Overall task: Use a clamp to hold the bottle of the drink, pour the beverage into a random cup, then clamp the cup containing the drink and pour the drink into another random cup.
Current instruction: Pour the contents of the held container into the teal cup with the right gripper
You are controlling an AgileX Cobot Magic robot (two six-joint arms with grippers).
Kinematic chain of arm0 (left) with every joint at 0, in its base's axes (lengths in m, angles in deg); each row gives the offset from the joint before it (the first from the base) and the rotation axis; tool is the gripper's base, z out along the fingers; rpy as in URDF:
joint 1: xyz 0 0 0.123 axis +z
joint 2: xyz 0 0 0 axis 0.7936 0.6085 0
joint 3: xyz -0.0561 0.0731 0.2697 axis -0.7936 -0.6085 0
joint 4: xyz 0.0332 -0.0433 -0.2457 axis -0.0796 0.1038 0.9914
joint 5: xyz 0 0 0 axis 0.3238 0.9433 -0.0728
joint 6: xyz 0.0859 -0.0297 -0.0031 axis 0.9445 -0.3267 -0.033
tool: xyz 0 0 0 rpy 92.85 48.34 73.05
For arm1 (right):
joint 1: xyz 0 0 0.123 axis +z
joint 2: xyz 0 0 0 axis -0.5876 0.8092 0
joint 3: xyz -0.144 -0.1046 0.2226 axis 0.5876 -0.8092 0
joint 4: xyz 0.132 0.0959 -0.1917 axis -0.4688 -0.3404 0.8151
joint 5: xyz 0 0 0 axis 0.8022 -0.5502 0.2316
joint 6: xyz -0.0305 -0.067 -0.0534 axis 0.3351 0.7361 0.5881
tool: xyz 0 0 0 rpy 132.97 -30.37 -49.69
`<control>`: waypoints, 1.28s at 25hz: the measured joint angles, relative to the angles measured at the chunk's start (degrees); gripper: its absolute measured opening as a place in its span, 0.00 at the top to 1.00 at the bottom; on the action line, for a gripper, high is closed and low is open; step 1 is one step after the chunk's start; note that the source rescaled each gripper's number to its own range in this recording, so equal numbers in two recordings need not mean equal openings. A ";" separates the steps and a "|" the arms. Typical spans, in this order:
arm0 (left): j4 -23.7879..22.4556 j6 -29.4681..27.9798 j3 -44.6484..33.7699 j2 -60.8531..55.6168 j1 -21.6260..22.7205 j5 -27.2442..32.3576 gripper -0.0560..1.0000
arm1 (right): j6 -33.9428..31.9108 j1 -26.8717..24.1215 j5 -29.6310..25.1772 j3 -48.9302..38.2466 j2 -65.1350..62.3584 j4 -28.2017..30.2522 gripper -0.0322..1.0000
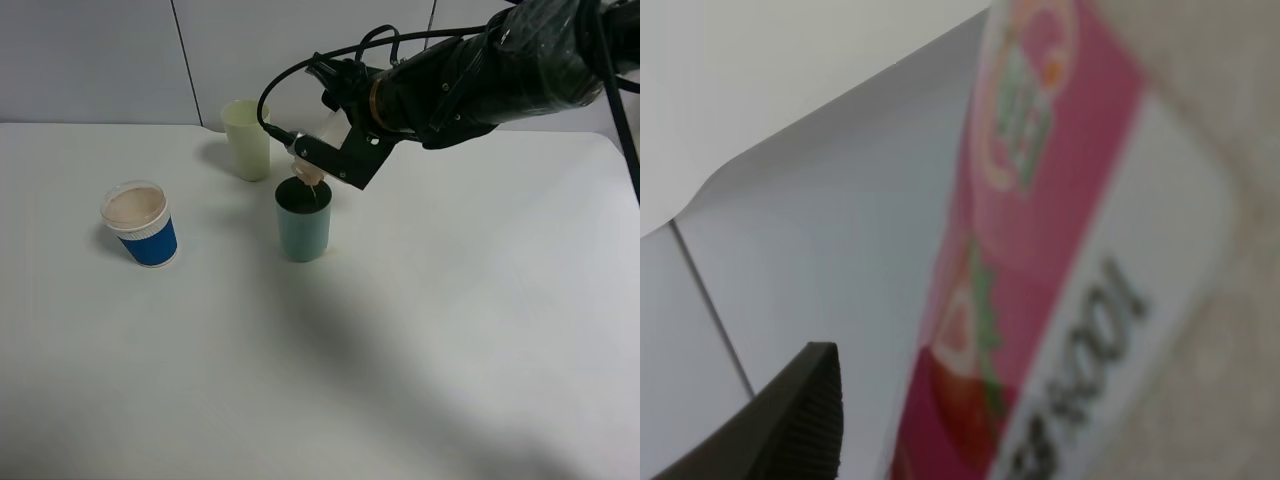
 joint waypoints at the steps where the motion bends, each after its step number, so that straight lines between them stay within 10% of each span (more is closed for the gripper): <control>1: 0.00 0.00 0.00 0.00 0.00 0.00 0.40 | 0.07 0.36 0.00 0.00 0.00 0.00 0.95; 32: 0.00 0.00 0.00 0.00 0.00 0.00 0.40 | 3.04 1.32 -0.07 0.00 -0.19 0.00 0.96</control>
